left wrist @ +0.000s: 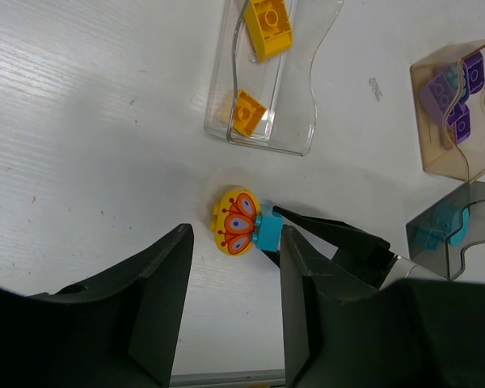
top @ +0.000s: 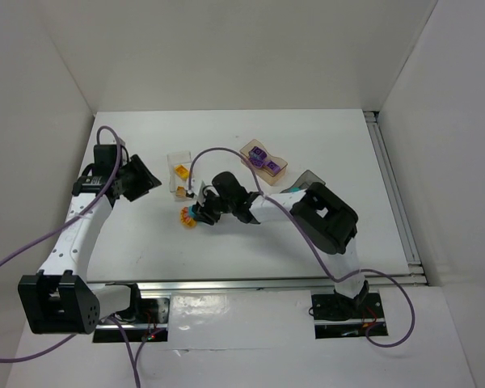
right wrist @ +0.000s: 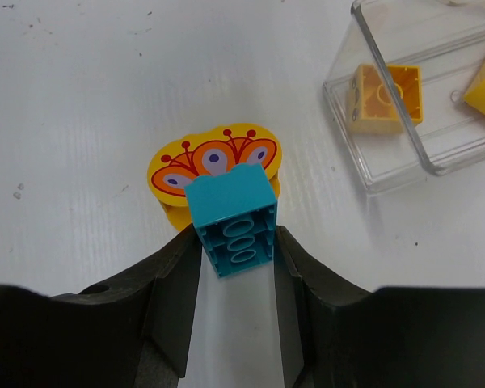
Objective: Sort the legos into containers by color
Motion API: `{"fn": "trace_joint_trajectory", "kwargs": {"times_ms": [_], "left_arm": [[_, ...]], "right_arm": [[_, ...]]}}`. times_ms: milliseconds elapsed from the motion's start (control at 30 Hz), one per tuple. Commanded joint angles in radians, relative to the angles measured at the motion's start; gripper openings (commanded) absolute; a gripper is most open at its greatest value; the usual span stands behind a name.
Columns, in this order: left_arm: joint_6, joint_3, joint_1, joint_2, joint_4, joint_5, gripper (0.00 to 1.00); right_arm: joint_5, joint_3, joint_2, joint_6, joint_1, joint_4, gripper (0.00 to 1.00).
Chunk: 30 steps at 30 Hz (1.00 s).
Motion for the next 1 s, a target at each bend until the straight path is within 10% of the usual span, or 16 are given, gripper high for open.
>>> {"fn": "trace_joint_trajectory", "kwargs": {"times_ms": [0,200,567,967], "left_arm": [[0.013,-0.010,0.009,-0.020,0.035,0.022,0.55],[0.038,-0.045,0.000,-0.002,0.090,0.135,0.55],[0.176,-0.102,-0.054,0.179,0.271,0.904,0.87],[0.083,-0.211,-0.126,0.190,0.574,1.079,0.91]], "right_arm": [[0.005,-0.071,-0.079,0.014,-0.003,0.044,0.17],[0.056,-0.246,-0.234,0.057,-0.003,0.104,0.17],[0.116,-0.534,-0.723,0.099,-0.021,0.147,0.17],[0.128,-0.513,-0.839,0.099,-0.021,0.057,0.17]]}}
